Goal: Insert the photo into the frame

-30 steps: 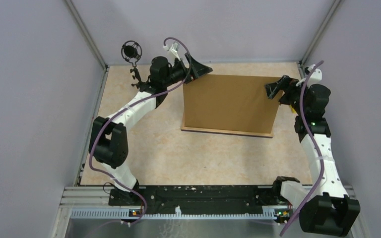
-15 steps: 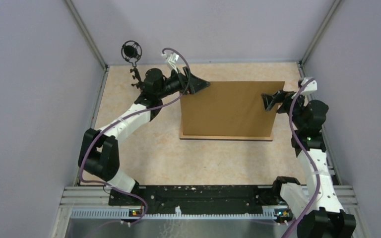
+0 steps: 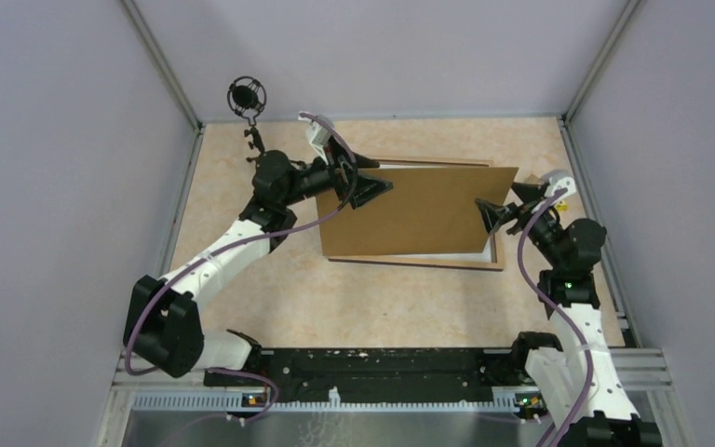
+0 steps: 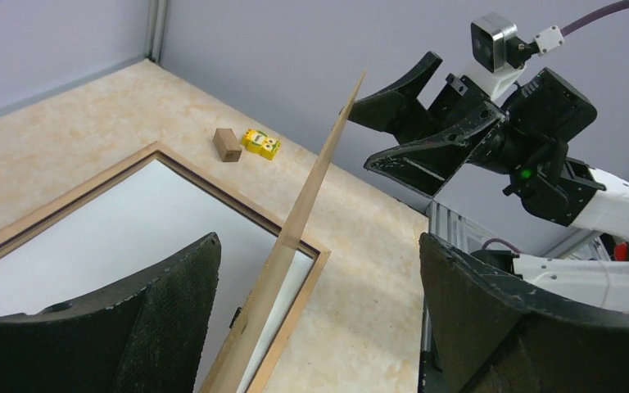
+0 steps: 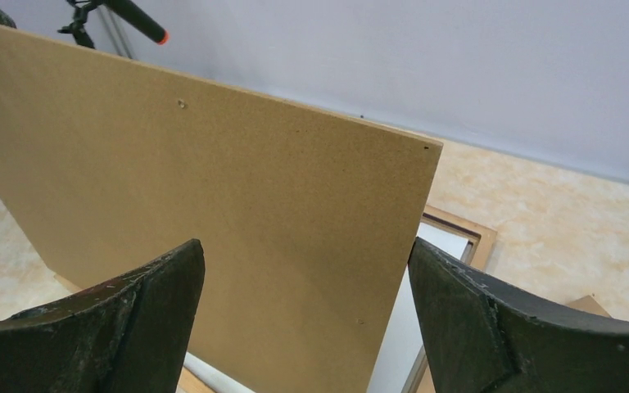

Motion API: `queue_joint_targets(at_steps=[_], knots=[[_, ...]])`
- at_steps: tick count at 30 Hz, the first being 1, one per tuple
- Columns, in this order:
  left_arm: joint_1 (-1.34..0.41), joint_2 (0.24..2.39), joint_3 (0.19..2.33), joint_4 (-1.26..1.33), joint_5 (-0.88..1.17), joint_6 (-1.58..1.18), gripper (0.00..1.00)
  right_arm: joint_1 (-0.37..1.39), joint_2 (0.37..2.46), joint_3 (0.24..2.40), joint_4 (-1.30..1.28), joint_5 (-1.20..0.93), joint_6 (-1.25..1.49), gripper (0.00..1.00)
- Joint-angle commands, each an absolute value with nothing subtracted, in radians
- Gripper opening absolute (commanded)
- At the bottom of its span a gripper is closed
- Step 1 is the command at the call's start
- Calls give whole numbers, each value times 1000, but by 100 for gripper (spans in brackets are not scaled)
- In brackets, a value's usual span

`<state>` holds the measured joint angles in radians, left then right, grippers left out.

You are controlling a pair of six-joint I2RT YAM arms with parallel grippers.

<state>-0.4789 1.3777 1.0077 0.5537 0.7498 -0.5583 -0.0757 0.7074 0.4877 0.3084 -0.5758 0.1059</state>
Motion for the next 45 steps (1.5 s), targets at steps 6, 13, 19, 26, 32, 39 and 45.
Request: queue_joint_targets(at_steps=[6, 13, 19, 26, 32, 39, 45], knots=[[-491, 1241, 860, 739, 822, -522, 93, -56, 562, 374, 521, -697, 35, 91], [-490, 1129, 802, 652, 785, -485, 99, -55, 488, 329, 461, -658, 59, 91], [-491, 1065, 797, 632, 793, -497, 99, -55, 374, 305, 327, -470, 184, 97], [-491, 1033, 795, 594, 721, -625, 99, -55, 349, 307, 222, -421, 233, 98], [-488, 1030, 965, 138, 553, -776, 99, -55, 316, 307, 150, -415, 232, 99], [-473, 989, 1185, -315, 412, -755, 99, -55, 282, 317, 95, -429, 222, 99], [-472, 929, 1391, -598, 140, -718, 99, -55, 279, 313, 63, -431, 216, 99]])
